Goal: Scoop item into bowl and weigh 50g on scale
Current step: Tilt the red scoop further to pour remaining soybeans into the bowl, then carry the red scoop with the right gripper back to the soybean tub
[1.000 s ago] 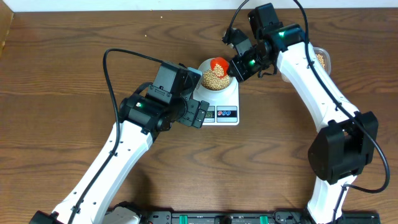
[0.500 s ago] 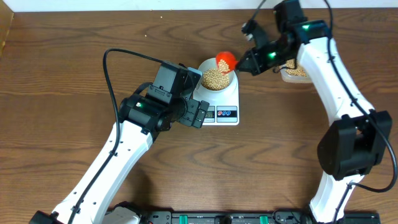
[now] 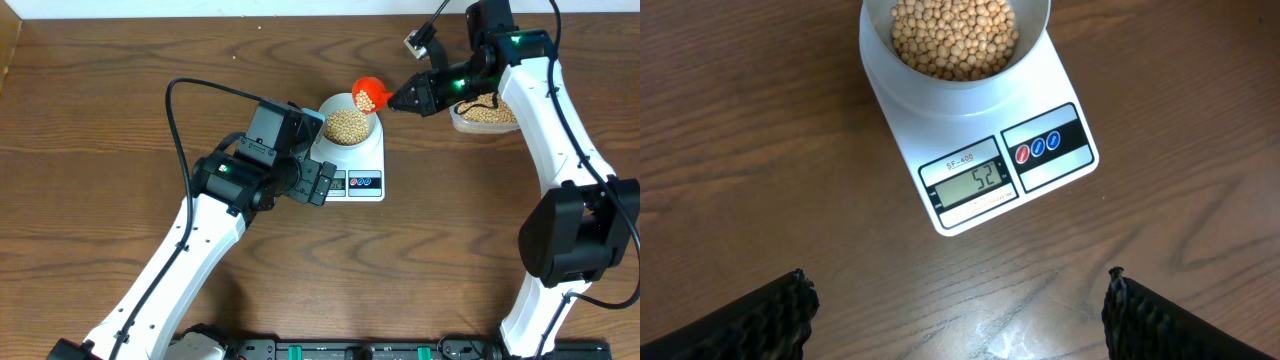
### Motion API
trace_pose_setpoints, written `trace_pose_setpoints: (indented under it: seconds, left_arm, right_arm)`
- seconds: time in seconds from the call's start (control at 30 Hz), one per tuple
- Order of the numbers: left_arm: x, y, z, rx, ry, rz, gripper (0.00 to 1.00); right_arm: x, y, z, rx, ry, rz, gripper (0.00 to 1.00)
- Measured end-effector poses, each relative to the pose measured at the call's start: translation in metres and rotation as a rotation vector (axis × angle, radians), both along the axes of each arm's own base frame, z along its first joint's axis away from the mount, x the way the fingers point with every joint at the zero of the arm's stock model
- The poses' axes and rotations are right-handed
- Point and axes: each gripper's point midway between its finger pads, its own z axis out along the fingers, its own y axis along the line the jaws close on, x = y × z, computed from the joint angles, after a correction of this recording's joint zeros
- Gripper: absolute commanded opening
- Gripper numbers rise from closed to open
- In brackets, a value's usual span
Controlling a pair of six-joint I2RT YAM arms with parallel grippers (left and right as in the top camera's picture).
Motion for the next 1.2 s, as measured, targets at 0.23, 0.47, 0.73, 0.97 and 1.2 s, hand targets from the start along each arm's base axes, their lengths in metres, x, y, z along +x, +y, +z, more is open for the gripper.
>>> trace_pose_setpoints:
  seconds: [0.23,0.47,0.73,0.97,1.2]
  left_arm:
    - [0.0,0.0,0.0,0.0,0.0,-0.001,0.93]
    - [0.0,0.0,0.0,0.0,0.0,0.0,0.94]
    - [0.0,0.0,0.0,0.0,0.0,0.0,0.93]
    - [0.0,0.0,0.0,0.0,0.0,0.0,0.94]
    - [0.0,0.0,0.0,0.0,0.0,-0.001,0.93]
  right_arm:
    - [0.0,0.0,0.001,0.004,-0.001,0.003,0.01]
    - [0.0,0.0,0.001,0.004,-0.002,0.003,0.01]
    - [0.0,0.0,0.001,0.004,-0.002,0.003,0.01]
    - [0.006,-0.018,0.006,0.044,0.01,-0.038,0.01]
    - [0.018,-0.1,0.014,0.124,0.066,-0.216,0.01]
